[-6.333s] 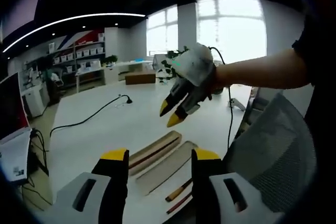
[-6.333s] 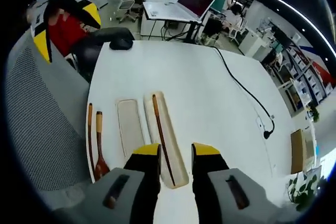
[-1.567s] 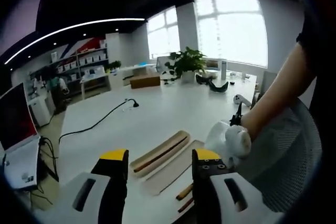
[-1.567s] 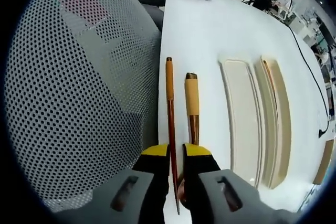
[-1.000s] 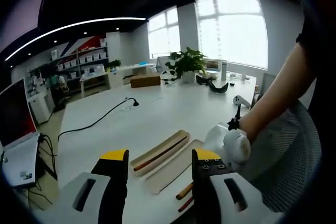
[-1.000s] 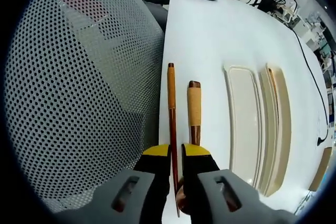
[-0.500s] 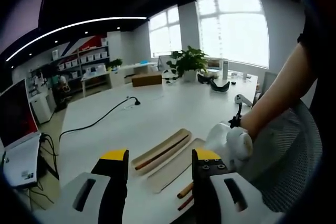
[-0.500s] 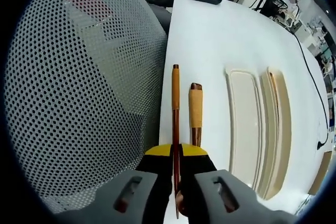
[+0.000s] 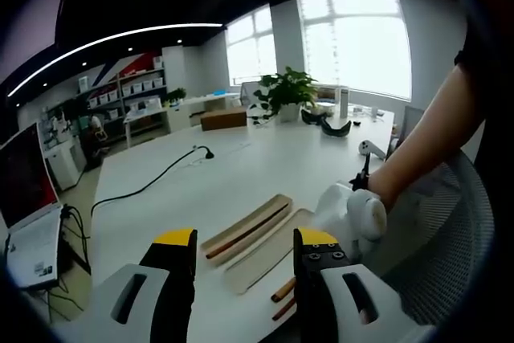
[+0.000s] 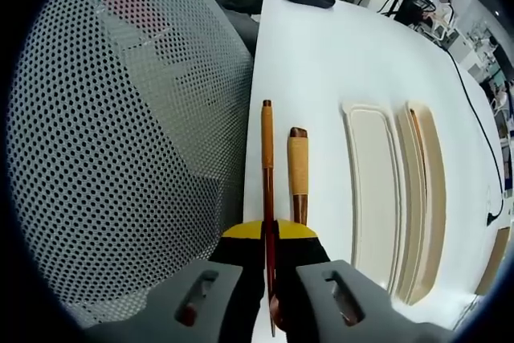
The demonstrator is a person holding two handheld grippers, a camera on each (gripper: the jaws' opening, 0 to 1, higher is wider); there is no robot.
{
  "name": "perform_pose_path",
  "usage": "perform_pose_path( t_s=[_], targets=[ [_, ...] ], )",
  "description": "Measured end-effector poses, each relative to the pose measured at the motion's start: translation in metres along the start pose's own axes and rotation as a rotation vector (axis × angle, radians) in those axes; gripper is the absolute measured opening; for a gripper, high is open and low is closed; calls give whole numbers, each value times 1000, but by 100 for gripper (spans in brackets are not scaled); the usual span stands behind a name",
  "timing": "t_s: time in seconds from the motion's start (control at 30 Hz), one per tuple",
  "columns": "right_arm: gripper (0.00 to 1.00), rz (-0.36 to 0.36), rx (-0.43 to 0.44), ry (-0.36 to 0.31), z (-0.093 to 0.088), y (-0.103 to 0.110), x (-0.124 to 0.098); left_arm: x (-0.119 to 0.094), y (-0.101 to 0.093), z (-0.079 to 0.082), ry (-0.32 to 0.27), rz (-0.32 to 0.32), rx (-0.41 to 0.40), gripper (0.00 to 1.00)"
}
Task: Arrange the utensils inside the cutlery case until each visible utensil rests in its matching compartment.
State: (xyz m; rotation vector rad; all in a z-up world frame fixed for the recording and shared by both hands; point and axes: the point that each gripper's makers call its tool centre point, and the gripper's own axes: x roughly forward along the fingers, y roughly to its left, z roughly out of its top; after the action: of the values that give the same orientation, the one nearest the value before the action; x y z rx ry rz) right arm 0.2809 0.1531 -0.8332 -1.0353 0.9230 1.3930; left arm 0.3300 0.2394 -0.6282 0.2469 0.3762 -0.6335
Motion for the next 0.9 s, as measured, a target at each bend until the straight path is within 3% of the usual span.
perform_pose_path(
  t_s=[0.17,0.37,0.9],
  targets=[
    [0,2,11,5,0,0,0,-1,1,0,2,7,-3,49],
    [0,-2,57,-41,-1,-1,-1,0,-1,0,5,7,7,49],
    [0,-1,32,-22,2,2,0,0,0,-2,14,2,12,49]
  ],
)
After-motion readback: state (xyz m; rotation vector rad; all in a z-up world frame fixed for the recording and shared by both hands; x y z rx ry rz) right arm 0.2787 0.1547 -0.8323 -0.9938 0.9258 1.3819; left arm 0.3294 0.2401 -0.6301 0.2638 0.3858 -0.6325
